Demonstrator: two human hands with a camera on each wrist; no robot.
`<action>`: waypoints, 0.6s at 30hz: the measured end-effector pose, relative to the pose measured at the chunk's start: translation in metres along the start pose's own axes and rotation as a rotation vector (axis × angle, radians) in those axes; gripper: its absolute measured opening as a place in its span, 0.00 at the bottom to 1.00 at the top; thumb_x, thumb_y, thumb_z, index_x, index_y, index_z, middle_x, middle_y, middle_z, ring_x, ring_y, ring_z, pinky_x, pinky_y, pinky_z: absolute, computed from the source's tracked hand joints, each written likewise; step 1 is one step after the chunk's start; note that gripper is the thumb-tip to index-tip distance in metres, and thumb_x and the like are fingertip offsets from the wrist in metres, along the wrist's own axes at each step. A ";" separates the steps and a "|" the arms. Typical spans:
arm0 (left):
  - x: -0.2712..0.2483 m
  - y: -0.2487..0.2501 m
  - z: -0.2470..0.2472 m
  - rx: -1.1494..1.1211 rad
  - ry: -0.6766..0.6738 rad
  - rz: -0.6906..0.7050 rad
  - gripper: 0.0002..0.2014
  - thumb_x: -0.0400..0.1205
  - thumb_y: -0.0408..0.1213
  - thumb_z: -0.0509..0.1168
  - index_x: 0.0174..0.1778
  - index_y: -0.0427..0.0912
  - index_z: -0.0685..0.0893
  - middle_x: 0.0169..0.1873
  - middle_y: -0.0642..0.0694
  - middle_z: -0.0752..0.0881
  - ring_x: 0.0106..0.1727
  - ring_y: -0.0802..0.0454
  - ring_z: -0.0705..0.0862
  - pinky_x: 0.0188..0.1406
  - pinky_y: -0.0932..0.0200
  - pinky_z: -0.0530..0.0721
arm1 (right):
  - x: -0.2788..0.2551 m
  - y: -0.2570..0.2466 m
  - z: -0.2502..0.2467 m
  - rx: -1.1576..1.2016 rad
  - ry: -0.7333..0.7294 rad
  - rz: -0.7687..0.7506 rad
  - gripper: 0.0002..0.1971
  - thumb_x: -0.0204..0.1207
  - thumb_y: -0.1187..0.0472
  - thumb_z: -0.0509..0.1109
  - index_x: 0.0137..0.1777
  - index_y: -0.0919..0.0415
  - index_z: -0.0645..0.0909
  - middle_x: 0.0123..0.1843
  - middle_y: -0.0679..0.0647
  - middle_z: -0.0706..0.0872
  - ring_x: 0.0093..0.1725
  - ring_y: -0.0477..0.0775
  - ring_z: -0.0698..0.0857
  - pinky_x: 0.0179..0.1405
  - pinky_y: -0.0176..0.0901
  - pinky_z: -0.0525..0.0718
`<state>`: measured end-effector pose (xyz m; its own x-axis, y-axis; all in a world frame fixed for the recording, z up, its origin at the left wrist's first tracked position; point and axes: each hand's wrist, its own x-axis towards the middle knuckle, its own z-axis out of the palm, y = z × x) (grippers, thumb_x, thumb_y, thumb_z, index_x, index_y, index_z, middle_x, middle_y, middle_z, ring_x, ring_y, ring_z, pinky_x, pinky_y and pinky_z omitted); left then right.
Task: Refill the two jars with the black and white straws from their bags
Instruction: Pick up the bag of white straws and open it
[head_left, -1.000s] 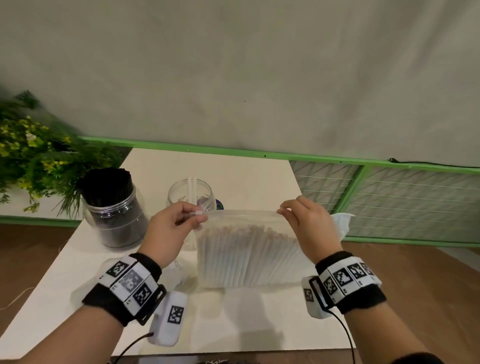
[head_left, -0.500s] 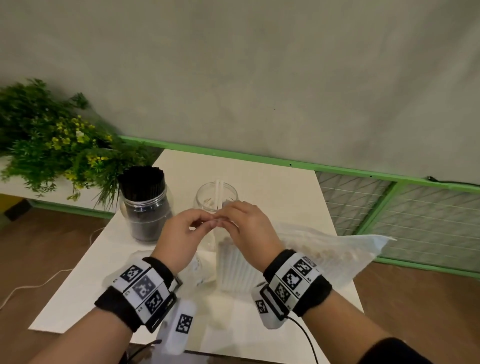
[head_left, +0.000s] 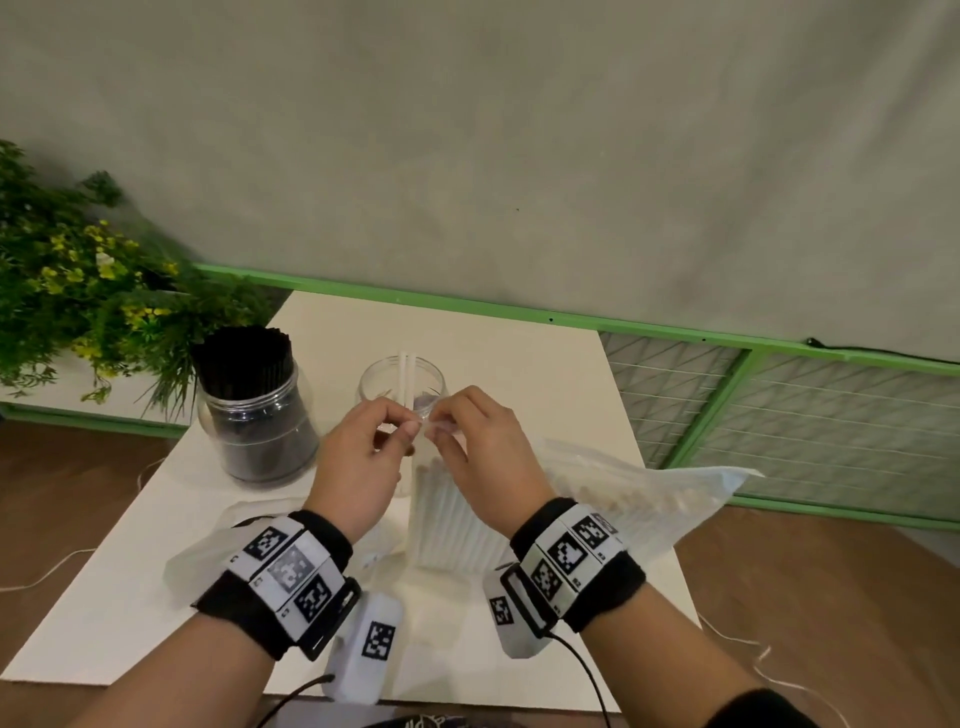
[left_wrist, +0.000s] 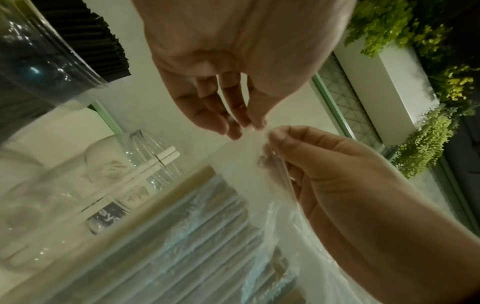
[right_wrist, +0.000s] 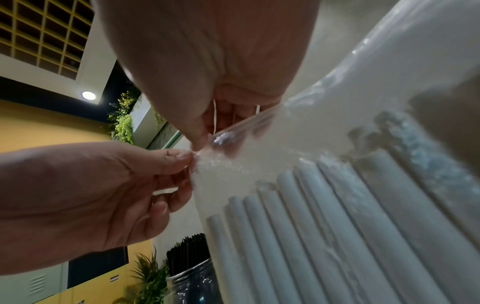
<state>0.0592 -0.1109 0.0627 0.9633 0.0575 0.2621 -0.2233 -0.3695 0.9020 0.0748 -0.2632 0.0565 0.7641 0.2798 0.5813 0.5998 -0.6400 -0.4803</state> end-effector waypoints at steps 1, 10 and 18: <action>0.000 0.002 0.001 -0.021 -0.014 -0.019 0.06 0.82 0.36 0.65 0.40 0.51 0.82 0.43 0.51 0.86 0.39 0.62 0.85 0.37 0.55 0.86 | 0.001 -0.001 -0.002 -0.004 -0.002 0.002 0.09 0.79 0.59 0.62 0.49 0.62 0.82 0.46 0.53 0.83 0.44 0.55 0.84 0.48 0.59 0.83; 0.014 -0.002 -0.007 -0.055 0.058 -0.117 0.06 0.83 0.34 0.62 0.41 0.45 0.80 0.45 0.51 0.84 0.36 0.57 0.84 0.35 0.55 0.83 | 0.000 0.021 -0.031 -0.338 0.031 0.040 0.03 0.75 0.67 0.69 0.43 0.58 0.81 0.39 0.50 0.82 0.37 0.55 0.80 0.41 0.49 0.77; 0.032 -0.009 -0.013 -0.134 0.086 -0.178 0.07 0.84 0.34 0.61 0.40 0.44 0.79 0.43 0.48 0.83 0.39 0.51 0.87 0.35 0.58 0.83 | -0.035 0.067 -0.110 -0.602 0.070 0.250 0.03 0.77 0.62 0.70 0.46 0.53 0.82 0.43 0.46 0.85 0.44 0.55 0.81 0.48 0.53 0.77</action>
<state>0.0898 -0.0931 0.0673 0.9743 0.1915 0.1182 -0.0745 -0.2207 0.9725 0.0617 -0.3949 0.0762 0.8338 0.0362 0.5509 0.1525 -0.9741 -0.1669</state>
